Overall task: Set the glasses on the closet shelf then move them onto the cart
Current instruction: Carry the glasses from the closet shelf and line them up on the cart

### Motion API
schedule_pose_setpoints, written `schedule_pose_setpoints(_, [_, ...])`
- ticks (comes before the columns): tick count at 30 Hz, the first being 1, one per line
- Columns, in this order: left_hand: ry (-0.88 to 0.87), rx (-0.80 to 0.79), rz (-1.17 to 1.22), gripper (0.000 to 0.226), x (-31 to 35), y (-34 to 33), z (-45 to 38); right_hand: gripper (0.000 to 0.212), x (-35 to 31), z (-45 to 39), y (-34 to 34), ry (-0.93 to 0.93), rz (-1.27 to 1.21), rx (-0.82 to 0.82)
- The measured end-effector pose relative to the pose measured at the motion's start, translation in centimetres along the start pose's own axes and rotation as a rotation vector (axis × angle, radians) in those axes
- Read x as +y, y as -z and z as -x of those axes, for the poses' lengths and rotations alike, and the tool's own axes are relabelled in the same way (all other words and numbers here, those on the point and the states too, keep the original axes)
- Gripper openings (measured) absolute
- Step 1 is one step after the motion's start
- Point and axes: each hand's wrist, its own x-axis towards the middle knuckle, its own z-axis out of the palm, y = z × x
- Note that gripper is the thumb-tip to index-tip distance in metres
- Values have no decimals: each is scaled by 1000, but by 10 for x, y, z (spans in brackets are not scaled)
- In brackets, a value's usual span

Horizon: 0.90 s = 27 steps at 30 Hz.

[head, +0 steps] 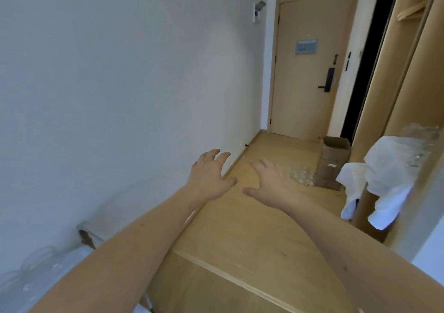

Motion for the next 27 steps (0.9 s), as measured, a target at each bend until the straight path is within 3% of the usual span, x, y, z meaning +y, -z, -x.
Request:
schedule_pose_setpoints(15, [-317,-62,53,81,35,-76,-205,89,110,-116,4,-288,80,114])
schedule_pose_setpoints(27, [-414,-179,79,78,18,-137,-340,84,167,-228,-27,-436,103,136])
